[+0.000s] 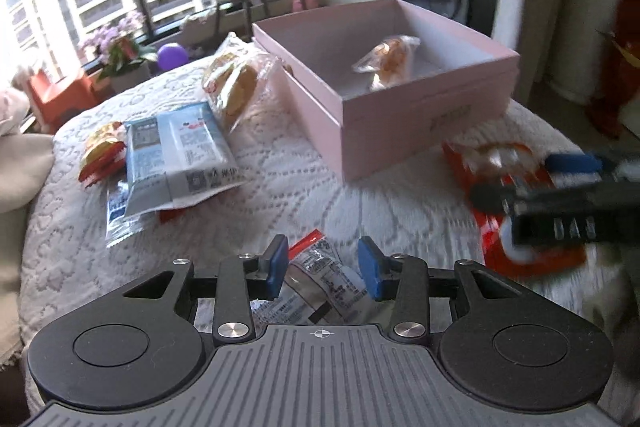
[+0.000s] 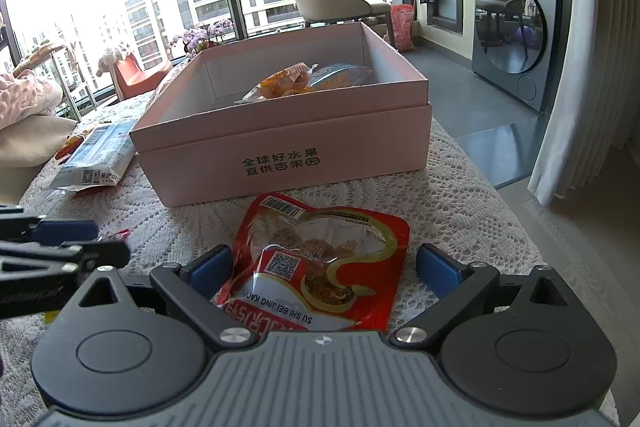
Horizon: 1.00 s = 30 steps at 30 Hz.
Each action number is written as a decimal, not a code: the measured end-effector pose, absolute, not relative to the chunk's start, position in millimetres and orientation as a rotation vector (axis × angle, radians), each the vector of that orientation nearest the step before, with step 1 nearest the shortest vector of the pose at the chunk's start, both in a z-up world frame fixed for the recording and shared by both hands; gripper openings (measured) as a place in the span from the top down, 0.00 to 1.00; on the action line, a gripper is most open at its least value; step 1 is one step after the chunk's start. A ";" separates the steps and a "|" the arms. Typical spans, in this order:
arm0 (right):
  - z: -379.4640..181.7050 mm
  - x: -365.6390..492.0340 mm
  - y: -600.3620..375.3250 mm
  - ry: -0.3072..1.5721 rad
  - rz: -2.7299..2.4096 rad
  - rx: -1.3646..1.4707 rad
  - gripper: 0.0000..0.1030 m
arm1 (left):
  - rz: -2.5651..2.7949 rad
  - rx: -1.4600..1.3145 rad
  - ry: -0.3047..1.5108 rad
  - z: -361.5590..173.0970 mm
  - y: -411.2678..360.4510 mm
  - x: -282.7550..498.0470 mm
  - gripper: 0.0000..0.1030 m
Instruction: Organize snacks
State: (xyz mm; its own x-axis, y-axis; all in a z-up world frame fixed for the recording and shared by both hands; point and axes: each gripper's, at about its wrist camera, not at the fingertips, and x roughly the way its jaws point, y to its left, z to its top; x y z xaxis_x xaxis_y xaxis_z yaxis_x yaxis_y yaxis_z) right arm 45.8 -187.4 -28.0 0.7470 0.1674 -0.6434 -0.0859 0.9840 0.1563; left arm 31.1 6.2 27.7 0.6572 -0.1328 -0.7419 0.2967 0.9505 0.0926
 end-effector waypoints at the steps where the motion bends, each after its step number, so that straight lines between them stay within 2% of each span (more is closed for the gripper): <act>1: -27.9 45.8 -187.3 0.714 0.139 0.120 0.05 | -0.256 0.228 0.815 26.6 9.2 26.7 0.56; 4: -28.2 45.9 -187.1 0.715 0.138 0.116 0.05 | -0.237 0.186 0.816 29.3 26.6 16.8 0.56; 10: -28.5 45.8 -187.5 0.715 0.138 0.115 0.05 | -0.116 -0.109 0.835 43.1 83.9 8.0 0.59; 13: -28.7 45.8 -187.4 0.715 0.138 0.115 0.05 | -0.067 -0.165 0.861 45.8 95.6 10.2 0.59; 30: -28.8 45.7 -187.3 0.715 0.139 0.114 0.04 | -0.184 -0.043 0.879 32.3 50.5 8.8 0.56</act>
State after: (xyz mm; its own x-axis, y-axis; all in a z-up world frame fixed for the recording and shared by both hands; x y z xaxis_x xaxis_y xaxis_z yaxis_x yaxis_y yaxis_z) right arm 45.7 -187.3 -28.8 0.7465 0.1657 -0.6444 -0.0875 0.9845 0.1518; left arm 8.8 50.5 32.3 0.6229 -0.1781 -0.7618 0.1426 0.9833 -0.1132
